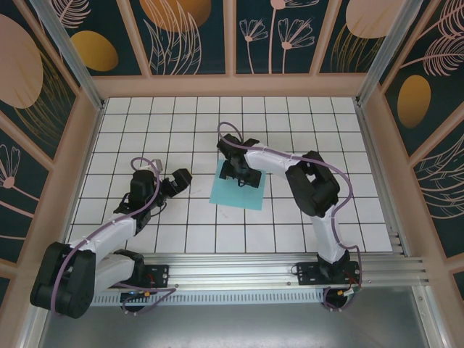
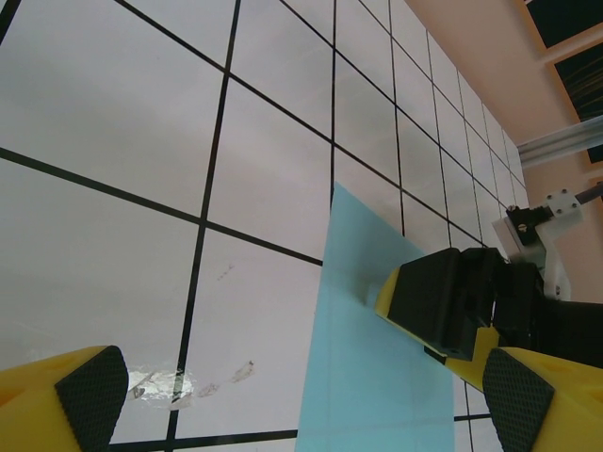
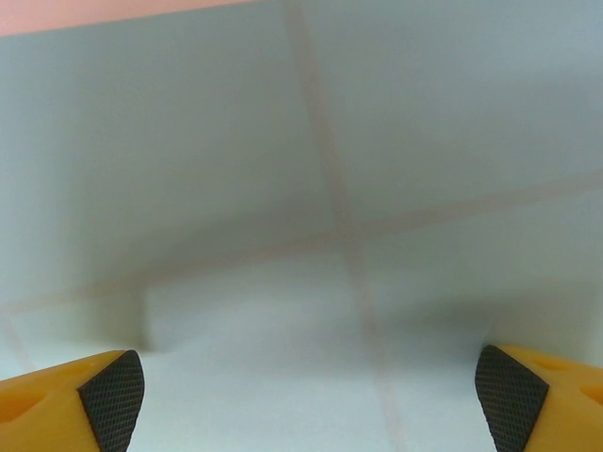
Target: Fold a paper plane with a square sheet of paper (pick it up from the middle)
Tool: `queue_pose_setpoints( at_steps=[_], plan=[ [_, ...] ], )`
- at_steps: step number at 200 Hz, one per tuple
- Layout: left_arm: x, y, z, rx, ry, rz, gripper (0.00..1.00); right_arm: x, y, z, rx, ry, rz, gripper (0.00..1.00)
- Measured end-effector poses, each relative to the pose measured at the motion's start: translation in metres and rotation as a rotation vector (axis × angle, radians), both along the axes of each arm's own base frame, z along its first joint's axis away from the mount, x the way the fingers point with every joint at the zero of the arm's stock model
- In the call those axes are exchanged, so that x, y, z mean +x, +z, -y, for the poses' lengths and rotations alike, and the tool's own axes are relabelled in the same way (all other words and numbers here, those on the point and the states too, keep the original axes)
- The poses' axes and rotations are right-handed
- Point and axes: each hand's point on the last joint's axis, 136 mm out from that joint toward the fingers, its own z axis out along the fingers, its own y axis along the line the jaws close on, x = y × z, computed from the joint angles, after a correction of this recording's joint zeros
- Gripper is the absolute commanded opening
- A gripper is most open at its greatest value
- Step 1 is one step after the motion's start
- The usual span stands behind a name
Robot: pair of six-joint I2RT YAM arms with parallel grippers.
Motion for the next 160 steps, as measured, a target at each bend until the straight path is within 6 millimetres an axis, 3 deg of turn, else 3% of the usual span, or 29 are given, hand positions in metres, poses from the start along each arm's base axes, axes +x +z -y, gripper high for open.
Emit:
queue_pose_setpoints(
  at_steps=[82, 160],
  plan=[
    [-0.0008, -0.0017, -0.0010, 0.004, 0.004, -0.007, 0.98, -0.0016, -0.0058, 0.0011, -0.061, 0.032, 0.010, 0.95],
    [-0.0014, -0.0033, -0.0017, 0.008, 0.007, -0.014, 0.99, -0.0016, -0.0058, 0.0014, -0.080, 0.056, 0.005, 0.82]
  ],
)
